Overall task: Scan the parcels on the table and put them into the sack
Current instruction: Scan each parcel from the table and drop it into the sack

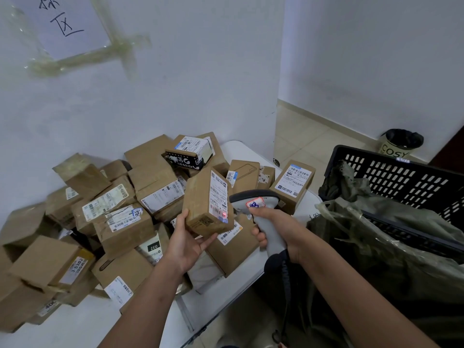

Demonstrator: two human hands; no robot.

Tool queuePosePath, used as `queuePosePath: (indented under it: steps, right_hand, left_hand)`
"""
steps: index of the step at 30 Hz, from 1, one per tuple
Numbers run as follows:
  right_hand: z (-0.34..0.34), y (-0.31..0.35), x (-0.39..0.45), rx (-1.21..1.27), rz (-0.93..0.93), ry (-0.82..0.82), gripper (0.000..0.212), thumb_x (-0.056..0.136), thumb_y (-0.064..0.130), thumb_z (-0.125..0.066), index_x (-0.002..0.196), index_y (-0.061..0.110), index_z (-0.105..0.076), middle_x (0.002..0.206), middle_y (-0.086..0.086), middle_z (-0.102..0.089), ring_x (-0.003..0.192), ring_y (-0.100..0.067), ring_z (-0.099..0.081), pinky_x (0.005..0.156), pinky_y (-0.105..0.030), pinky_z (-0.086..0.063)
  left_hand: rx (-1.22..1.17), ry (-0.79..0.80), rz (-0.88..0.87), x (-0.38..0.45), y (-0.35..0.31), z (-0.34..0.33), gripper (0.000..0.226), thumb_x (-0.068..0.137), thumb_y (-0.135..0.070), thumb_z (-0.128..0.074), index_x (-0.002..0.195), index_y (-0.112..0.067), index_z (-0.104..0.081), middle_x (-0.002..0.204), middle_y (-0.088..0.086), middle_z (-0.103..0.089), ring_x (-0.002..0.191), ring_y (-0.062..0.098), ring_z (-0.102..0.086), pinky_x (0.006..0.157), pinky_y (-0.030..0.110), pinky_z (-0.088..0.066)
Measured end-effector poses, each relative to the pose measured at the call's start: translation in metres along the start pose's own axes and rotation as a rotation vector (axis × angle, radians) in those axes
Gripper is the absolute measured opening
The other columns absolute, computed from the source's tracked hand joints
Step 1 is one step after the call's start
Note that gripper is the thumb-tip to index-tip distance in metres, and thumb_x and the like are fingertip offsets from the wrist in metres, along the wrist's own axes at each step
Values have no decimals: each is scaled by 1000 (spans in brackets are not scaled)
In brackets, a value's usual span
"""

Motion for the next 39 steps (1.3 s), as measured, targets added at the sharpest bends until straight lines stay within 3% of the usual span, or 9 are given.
queuePosePath:
  steps: [10, 13, 19, 21, 24, 26, 31, 35, 39]
  right_hand:
    - [20, -11, 11, 119, -28, -65, 33, 90, 31, -66, 110, 6, -58, 64, -8, -58, 47, -12, -51, 40, -20, -44]
    - [41, -19, 11, 187, -51, -137, 28, 91, 31, -66, 97, 4, -61, 63, -8, -58, 46, -13, -51, 40, -20, -45]
    - [139, -71, -2, 357, -119, -482, 31, 92, 32, -65, 102, 3, -62, 67, -9, -59, 47, -15, -55, 36, -21, -45]
    - [172, -94, -17, 471, -132, -608, 27, 97, 31, -59, 97, 5, -60, 73, -9, -56, 57, -16, -53, 33, -18, -42]
    - [222, -134, -42, 644, -104, -804, 23, 101, 28, -54, 114, 9, -52, 82, -8, -53, 67, -16, -51, 32, -17, -43]
    - [249, -161, -59, 739, -91, -896, 25, 100, 27, -54, 121, 13, -50, 84, -7, -53, 67, -15, -52, 33, -17, -44]
    - [288, -209, -98, 880, -122, -962, 31, 99, 27, -55, 126, 10, -50, 94, -8, -56, 66, -15, -51, 37, -19, -47]
    - [306, -219, -112, 901, -153, -977, 41, 98, 29, -58, 131, 8, -47, 90, -10, -55, 68, -16, -55, 39, -21, -50]
    - [325, -219, -118, 932, -186, -974, 46, 96, 27, -63, 134, 6, -49, 96, -10, -58, 74, -16, -59, 41, -21, -51]
  left_hand:
    - [9, 8, 11, -7, -1, 2, 57, 92, -52, -57, 139, -22, -48, 132, 13, -63, 109, 42, -65, 83, 46, -59]
    - [89, 63, 36, -14, -1, -3, 58, 91, -52, -58, 140, -21, -48, 135, 11, -61, 113, 41, -64, 86, 44, -59]
    - [384, 317, 315, -33, 32, -52, 54, 96, -53, -43, 136, -18, -53, 127, 12, -66, 111, 27, -67, 88, 41, -58]
    - [465, 334, 414, -32, 56, -69, 55, 94, -53, -50, 137, -20, -51, 126, 13, -67, 112, 29, -66, 93, 48, -55]
    - [561, 367, 534, -22, 105, -87, 57, 92, -52, -57, 141, -25, -46, 127, 13, -66, 109, 29, -68, 100, 57, -48]
    - [599, 365, 626, -16, 141, -95, 52, 94, -53, -55, 138, -26, -49, 123, 13, -68, 100, 27, -70, 94, 52, -50]
    - [661, 209, 837, 7, 236, -101, 58, 85, -59, -60, 128, -20, -62, 125, 17, -66, 116, 36, -62, 85, 47, -57]
    - [680, 57, 912, 23, 304, -112, 66, 81, -62, -64, 128, -17, -59, 126, 17, -61, 114, 36, -59, 70, 45, -59]
    - [735, 1, 963, 38, 356, -134, 66, 83, -63, -63, 130, -17, -54, 123, 16, -59, 113, 39, -58, 71, 48, -59]
Point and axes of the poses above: each hand's wrist, its own x-axis towards the middle knuckle, its own z-axis out of the back of the hand, y = z × x, the point moved 2 cm from there along x, towards the middle knuckle
